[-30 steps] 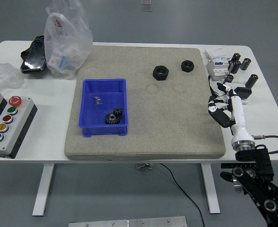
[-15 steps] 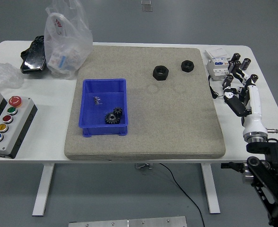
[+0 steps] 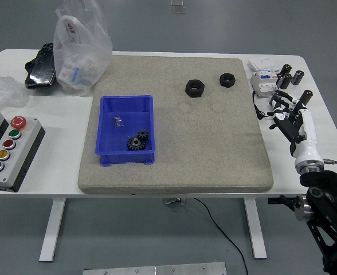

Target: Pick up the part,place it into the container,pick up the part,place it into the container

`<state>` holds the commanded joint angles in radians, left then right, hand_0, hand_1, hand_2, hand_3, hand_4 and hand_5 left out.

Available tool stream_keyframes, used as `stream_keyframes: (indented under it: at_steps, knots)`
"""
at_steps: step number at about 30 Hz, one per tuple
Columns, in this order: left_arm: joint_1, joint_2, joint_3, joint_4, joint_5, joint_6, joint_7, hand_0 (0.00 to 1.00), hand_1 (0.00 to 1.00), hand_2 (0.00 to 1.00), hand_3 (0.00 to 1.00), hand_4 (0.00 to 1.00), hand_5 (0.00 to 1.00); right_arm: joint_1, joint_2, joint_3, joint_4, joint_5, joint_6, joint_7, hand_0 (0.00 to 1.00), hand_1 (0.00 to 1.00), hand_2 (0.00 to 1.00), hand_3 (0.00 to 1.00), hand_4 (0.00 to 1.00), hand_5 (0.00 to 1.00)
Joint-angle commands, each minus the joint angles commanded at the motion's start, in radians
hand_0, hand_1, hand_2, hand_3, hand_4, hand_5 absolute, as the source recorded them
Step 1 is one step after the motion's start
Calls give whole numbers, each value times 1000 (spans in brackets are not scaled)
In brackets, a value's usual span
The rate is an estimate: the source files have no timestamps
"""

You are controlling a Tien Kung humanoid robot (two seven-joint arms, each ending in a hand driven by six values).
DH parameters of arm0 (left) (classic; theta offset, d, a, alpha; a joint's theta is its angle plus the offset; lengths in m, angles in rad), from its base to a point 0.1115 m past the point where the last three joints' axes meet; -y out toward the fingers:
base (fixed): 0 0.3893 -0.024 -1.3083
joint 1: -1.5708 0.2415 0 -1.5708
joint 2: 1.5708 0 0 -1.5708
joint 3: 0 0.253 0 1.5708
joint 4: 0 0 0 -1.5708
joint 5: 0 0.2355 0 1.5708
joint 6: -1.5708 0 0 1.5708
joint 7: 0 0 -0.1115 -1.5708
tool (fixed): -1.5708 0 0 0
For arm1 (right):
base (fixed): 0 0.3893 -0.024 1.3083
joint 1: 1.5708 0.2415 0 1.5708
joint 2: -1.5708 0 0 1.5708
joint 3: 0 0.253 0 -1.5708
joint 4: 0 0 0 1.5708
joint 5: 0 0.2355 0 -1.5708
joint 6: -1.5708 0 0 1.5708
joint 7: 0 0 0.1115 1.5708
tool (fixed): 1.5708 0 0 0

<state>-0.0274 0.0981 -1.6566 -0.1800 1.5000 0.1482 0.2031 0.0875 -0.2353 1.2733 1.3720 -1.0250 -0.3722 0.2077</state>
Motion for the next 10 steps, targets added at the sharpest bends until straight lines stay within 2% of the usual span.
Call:
stream_keyframes:
  at_steps: [4,5,10]
  knots:
    - [6,0,-5,0,0,-2,0,665,522,534,613,714,330,4,-1,7,-23,93,77,33,276,513,698,729,404,270]
    - [7,0,-7,0,1,-2,0,665,523,535,614,716,325,5,-2,8,-26,116,95,39,342,602,701,719,547,313]
    - [6,-2,-7,0,0,-3,-1,665,523,535,614,716,325,4,-6,11,-23,214,188,38,342,602,701,719,547,313]
